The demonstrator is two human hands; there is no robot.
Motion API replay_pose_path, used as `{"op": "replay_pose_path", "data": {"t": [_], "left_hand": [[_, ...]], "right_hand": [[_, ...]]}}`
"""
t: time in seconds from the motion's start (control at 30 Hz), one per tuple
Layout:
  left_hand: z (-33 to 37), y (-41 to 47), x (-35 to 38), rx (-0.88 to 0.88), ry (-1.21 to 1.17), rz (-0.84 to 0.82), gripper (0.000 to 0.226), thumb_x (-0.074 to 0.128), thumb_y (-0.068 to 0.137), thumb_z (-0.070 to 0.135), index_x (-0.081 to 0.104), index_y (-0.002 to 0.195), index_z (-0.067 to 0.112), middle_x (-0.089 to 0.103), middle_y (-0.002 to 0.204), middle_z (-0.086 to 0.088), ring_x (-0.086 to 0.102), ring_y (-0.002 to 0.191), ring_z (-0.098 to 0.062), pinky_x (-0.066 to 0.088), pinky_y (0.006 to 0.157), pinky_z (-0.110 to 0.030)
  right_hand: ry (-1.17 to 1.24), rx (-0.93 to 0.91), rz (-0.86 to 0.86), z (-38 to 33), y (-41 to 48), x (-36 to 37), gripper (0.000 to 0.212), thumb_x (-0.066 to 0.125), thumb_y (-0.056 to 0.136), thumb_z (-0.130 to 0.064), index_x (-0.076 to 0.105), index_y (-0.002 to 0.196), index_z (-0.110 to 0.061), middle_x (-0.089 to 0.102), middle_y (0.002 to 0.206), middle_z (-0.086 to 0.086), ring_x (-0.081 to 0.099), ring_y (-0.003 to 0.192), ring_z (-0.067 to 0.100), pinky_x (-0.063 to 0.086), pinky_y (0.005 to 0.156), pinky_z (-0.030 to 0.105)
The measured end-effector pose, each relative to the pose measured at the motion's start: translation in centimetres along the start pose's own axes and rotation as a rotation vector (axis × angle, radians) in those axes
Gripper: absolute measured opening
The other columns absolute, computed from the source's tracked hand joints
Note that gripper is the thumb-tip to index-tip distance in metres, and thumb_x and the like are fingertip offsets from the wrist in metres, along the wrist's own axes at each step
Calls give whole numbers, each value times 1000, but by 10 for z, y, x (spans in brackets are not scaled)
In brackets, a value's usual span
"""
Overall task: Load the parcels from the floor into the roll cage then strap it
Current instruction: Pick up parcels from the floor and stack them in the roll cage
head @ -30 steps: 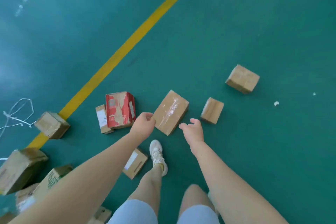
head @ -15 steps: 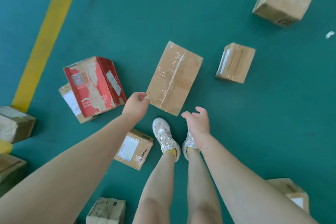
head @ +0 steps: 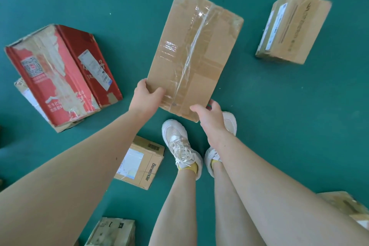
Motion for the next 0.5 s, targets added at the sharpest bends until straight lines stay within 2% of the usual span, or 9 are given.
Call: {"op": "replay_pose_path", "data": {"t": [0.17,0.3,0.37,0.43,0.5], "left_hand": [[-2,1,7,-30,-48,46,32,52,90,32,44,120,25,56,99,14,54,84,-2,41,65,-22],[10,-17,9,-33,-25,73,28,51,90,38,50,115,26,59,97,13,56,86,-7,45,70,-29],[20,-29,10,-11,16,77,17,49,88,43,54,99,30,62,96,7,58,84,-12,47,73,-32],[34,-43,10,-7,33,74,22,47,82,58,55,85,37,63,103,0,61,86,-14,52,80,-36],[50,-59,8,-26,11,81,31,46,75,70,56,82,42,63,111,1,64,90,-15,52,88,-40]], "right_hand": [[83,22,-70,2,6,0,44,66,90,-20,52,131,-23,63,111,-15,56,96,0,40,70,21],[138,21,-46,0,-5,-13,42,64,92,-21,52,132,-24,61,108,-18,52,91,-5,35,67,16],[162,-1,-30,-4,-14,-25,42,64,92,-23,54,132,-25,62,112,-16,53,90,-8,34,66,12],[173,-36,-15,-12,-25,-37,41,68,87,-32,59,127,-31,62,120,-11,57,96,-5,37,69,11],[180,-54,-8,-23,-38,-50,46,73,72,-49,65,116,-38,59,128,-5,60,106,4,45,83,19]]}}
Point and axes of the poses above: each hand's wrist, its own y-axis towards the middle knuckle, its own x-axis out of the palm, z = x × y, the point moved 4 cm from there along y, towards the middle knuckle
